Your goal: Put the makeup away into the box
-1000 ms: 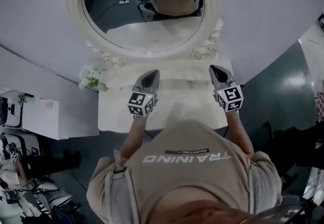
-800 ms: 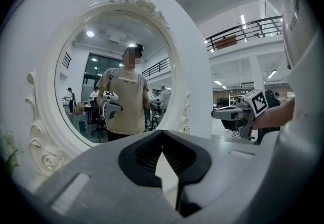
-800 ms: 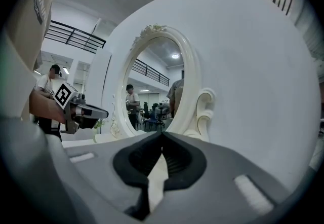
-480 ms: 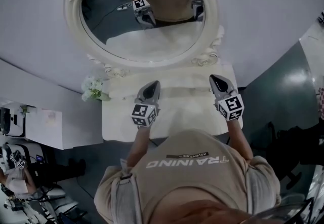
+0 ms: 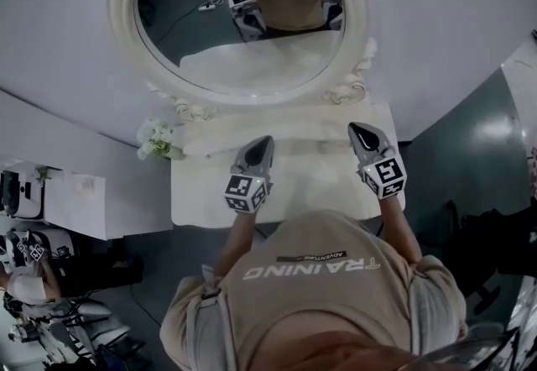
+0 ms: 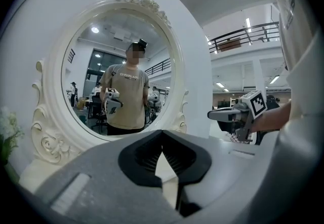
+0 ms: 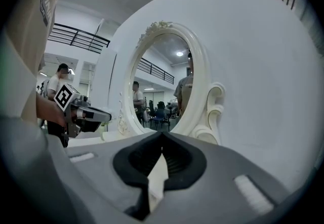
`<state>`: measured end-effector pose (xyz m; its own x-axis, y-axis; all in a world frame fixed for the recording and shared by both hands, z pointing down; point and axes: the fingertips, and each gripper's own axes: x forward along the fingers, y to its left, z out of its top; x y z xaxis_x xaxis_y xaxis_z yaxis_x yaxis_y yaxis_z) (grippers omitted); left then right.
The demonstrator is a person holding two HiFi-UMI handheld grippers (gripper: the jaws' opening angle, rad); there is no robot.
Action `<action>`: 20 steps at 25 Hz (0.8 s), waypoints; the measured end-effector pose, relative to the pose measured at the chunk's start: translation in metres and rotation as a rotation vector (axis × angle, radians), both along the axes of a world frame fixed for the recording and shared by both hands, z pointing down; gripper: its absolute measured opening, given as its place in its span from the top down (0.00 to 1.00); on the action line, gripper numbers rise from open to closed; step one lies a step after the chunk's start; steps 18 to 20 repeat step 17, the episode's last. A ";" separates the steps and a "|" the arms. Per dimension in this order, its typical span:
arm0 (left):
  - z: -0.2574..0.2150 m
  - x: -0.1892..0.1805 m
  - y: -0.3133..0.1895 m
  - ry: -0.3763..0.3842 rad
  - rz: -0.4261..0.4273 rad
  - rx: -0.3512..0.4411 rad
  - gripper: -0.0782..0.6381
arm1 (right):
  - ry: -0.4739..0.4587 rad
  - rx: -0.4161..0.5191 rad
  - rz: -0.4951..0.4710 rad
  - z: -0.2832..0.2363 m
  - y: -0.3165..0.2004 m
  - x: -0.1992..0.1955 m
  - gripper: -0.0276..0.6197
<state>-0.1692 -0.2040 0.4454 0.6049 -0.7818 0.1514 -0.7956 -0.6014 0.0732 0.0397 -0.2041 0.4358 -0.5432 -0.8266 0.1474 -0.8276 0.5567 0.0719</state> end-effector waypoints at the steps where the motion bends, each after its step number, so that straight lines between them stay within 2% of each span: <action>1: 0.002 0.000 0.003 0.001 -0.003 -0.005 0.88 | -0.012 -0.002 -0.005 0.001 0.001 -0.001 0.95; 7: 0.017 0.001 0.016 0.014 -0.009 -0.051 0.88 | -0.022 0.001 -0.032 0.000 0.006 -0.003 0.95; 13: 0.007 0.010 0.015 0.014 0.008 -0.022 0.88 | -0.058 0.025 -0.023 -0.007 0.002 0.004 0.95; 20: 0.004 0.016 0.019 0.021 0.025 -0.025 0.88 | -0.057 -0.008 -0.034 0.003 0.015 0.001 0.95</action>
